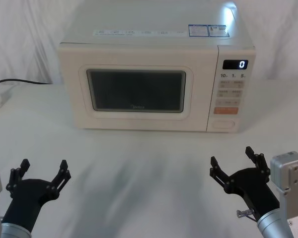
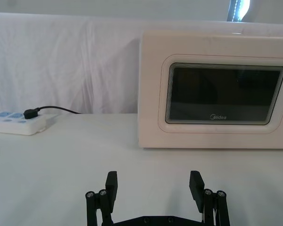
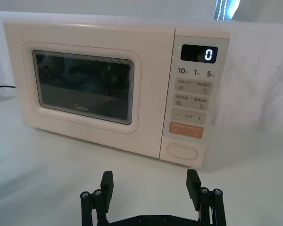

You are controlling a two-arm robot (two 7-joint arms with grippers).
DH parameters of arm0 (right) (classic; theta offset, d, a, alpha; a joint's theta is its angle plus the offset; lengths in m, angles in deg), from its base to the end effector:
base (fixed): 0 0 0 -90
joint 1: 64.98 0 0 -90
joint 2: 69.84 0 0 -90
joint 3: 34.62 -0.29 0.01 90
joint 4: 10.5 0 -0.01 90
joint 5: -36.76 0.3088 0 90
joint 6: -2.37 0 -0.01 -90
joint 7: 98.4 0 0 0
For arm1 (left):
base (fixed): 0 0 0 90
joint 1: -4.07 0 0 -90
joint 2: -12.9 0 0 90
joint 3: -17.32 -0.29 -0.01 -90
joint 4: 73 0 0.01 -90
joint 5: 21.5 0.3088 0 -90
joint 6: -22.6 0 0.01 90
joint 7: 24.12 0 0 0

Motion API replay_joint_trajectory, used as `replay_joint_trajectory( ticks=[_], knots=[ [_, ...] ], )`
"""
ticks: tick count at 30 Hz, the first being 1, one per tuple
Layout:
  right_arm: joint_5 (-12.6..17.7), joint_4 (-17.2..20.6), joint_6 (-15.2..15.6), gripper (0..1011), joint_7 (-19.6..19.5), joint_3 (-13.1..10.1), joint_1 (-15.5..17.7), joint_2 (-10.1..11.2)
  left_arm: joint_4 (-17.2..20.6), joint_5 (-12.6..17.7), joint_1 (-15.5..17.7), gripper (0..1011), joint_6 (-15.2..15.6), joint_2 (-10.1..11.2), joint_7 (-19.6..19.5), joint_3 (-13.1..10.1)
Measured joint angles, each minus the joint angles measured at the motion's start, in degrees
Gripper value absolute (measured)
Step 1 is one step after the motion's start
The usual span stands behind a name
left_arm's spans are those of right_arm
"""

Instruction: Press the button to open the microwave door with one hand; close the microwave door with the other hand.

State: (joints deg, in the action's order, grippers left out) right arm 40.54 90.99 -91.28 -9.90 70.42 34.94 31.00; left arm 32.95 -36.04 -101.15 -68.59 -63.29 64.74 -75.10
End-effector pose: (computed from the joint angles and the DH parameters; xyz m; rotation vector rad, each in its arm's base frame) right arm 0.2659 0.0383 -0.2975 -0.0030 -0.0888 -1.3020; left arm 0.2529 0.0375 -0.2853 -0.0378 0.0142 1.4459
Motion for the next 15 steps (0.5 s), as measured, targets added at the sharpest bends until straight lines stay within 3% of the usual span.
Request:
replay_joint_trajectory(
  ticks=[5,15],
  knots=[
    [0.0,0.0,0.0,993,0.0,0.0,0.0,0.0,0.0,0.0,0.0,1001,0.0,0.0,0.0,0.0],
    [0.0,0.0,0.0,758,0.0,0.0,0.0,0.0,0.0,0.0,0.0,1001,0.0,0.0,0.0,0.0]
  ],
)
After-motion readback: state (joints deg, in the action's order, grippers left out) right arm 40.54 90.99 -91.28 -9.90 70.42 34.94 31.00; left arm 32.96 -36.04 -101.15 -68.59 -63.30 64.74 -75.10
